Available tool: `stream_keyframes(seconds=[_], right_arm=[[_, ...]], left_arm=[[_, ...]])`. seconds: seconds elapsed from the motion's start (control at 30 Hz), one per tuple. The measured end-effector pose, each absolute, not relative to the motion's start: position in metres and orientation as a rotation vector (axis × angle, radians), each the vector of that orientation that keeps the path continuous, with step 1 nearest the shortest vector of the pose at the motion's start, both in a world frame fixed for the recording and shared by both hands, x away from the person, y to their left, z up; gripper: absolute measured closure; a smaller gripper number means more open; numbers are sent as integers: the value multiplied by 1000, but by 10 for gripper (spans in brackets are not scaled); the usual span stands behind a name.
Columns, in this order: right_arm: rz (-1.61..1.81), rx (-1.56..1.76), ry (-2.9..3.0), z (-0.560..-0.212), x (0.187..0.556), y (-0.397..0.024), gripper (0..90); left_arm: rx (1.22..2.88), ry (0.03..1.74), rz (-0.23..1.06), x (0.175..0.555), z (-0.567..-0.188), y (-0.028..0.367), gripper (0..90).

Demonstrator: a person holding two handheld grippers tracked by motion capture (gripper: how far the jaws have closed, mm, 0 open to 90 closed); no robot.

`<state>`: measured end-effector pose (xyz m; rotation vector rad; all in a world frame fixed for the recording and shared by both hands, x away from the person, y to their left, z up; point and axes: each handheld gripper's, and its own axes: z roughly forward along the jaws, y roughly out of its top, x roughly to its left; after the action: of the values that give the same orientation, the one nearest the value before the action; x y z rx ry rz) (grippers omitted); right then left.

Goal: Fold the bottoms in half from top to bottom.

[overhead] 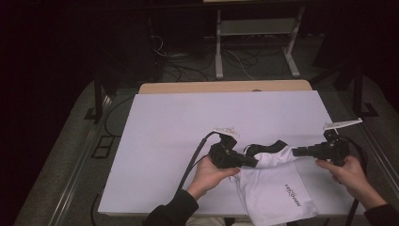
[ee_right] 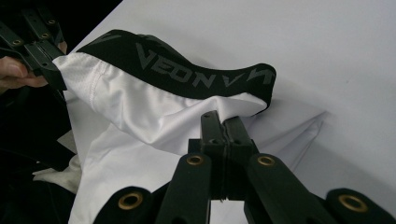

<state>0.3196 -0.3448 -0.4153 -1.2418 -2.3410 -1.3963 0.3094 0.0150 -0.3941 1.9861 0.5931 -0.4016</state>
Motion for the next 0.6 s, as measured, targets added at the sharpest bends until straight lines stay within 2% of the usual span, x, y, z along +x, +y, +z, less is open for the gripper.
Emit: stream_keyframes(seconds=[0.6], right_arm=[[-1352, -1209, -2318, -429, 304, -340, 877]], left_arm=[[1973, 611, -471, 296, -416, 26, 885]])
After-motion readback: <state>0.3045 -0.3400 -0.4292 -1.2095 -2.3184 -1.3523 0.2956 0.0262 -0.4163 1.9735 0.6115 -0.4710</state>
